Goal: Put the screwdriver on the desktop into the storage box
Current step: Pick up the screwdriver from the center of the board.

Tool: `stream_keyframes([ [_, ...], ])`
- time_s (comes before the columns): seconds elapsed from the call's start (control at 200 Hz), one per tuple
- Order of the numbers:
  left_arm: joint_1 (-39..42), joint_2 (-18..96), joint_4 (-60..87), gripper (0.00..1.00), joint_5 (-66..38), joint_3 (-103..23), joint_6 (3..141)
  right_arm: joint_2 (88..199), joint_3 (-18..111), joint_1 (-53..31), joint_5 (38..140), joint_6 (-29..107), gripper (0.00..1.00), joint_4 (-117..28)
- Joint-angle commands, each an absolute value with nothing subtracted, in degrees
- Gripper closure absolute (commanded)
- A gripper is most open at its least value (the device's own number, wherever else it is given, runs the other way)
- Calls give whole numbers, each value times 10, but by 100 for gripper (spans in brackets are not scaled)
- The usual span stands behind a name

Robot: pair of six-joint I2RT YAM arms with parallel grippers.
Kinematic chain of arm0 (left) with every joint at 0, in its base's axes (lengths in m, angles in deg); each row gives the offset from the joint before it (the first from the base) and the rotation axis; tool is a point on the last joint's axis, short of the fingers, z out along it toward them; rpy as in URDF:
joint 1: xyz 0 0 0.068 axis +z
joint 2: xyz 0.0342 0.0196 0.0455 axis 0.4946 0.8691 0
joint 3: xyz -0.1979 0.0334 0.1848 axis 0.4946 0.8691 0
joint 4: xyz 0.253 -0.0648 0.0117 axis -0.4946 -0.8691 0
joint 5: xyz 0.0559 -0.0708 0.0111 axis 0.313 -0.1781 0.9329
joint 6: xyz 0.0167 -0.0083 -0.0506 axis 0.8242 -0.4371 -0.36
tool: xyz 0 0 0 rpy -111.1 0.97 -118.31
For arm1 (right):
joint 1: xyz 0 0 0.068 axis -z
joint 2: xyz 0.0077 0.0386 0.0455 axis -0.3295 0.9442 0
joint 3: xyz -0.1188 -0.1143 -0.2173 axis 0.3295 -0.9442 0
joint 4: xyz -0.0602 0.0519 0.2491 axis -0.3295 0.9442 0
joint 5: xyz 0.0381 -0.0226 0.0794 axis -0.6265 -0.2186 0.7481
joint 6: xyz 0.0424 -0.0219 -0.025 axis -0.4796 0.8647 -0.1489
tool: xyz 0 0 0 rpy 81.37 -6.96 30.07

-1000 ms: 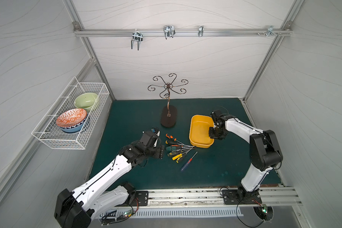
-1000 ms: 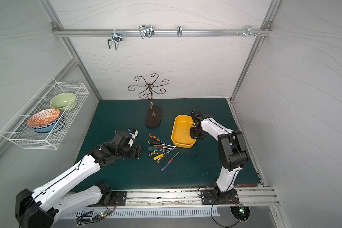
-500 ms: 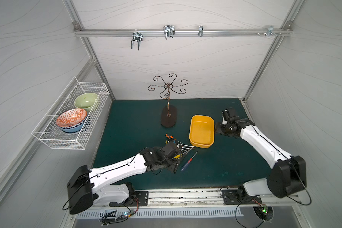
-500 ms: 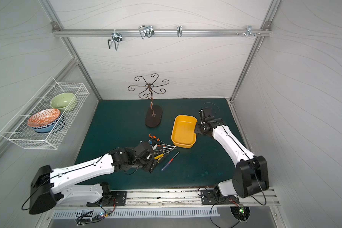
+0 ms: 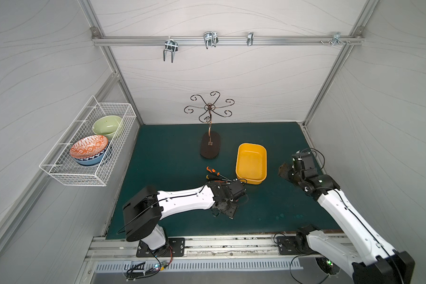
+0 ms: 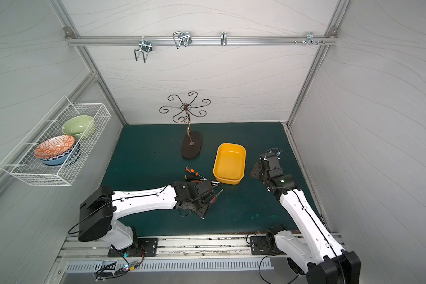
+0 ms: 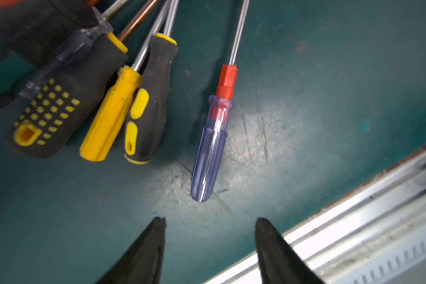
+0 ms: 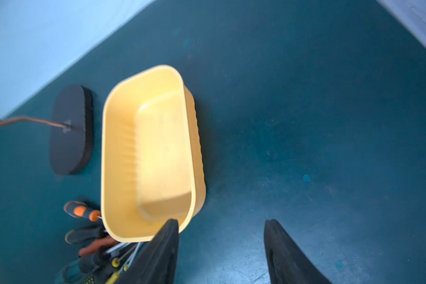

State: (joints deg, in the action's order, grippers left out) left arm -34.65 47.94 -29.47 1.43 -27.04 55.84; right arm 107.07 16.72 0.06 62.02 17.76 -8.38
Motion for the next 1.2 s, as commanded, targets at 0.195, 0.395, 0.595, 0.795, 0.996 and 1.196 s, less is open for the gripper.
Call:
stream_keyframes([
  [0.195, -348, 557, -271, 49, 33, -320, 561, 1016, 155, 3, 598, 135, 41, -103],
  [0.395, -339, 604, -281, 55, 43, -355, 575, 1023, 153, 3, 602, 128, 40, -100],
  [0.595, -319, 617, -280, 62, 24, -354, 572, 1023, 149, 4, 597, 126, 40, -104],
  [0.795, -310, 631, -291, 68, 13, -356, 576, 1024, 147, 4, 590, 127, 38, -101],
  [0.996, -310, 642, -299, 77, 6, -362, 584, 1024, 146, 4, 590, 124, 38, -103],
  [1.196, -310, 641, -301, 91, 5, -362, 590, 1022, 146, 6, 590, 125, 38, -103],
])
